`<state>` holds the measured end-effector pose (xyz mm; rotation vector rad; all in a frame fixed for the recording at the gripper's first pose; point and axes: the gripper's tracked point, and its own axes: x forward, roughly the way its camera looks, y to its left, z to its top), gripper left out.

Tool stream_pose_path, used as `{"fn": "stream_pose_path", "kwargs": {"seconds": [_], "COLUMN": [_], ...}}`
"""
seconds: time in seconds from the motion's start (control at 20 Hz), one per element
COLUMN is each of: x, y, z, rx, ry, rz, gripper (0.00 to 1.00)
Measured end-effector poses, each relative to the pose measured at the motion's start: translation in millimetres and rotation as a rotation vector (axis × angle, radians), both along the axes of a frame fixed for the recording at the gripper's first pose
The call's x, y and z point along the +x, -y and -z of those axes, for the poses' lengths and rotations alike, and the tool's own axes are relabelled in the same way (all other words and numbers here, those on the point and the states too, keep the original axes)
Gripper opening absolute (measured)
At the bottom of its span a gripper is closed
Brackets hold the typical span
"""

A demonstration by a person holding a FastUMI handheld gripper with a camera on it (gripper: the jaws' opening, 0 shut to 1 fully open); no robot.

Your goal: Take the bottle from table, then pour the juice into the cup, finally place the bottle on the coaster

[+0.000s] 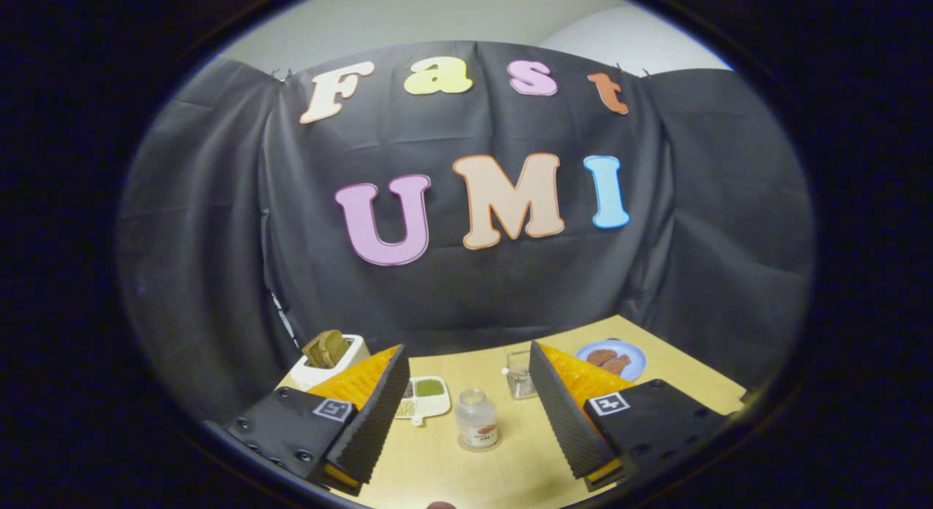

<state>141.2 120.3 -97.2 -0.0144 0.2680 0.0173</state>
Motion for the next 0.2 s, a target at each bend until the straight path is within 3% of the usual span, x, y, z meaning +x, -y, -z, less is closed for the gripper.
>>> {"fn": "stream_pose_path", "kwargs": {"seconds": [0.2], "x": [11], "y": [-5], "z": [-39], "rx": [0.018], "ry": [0.06], "rz": [-0.03], "gripper": [1.0]}}
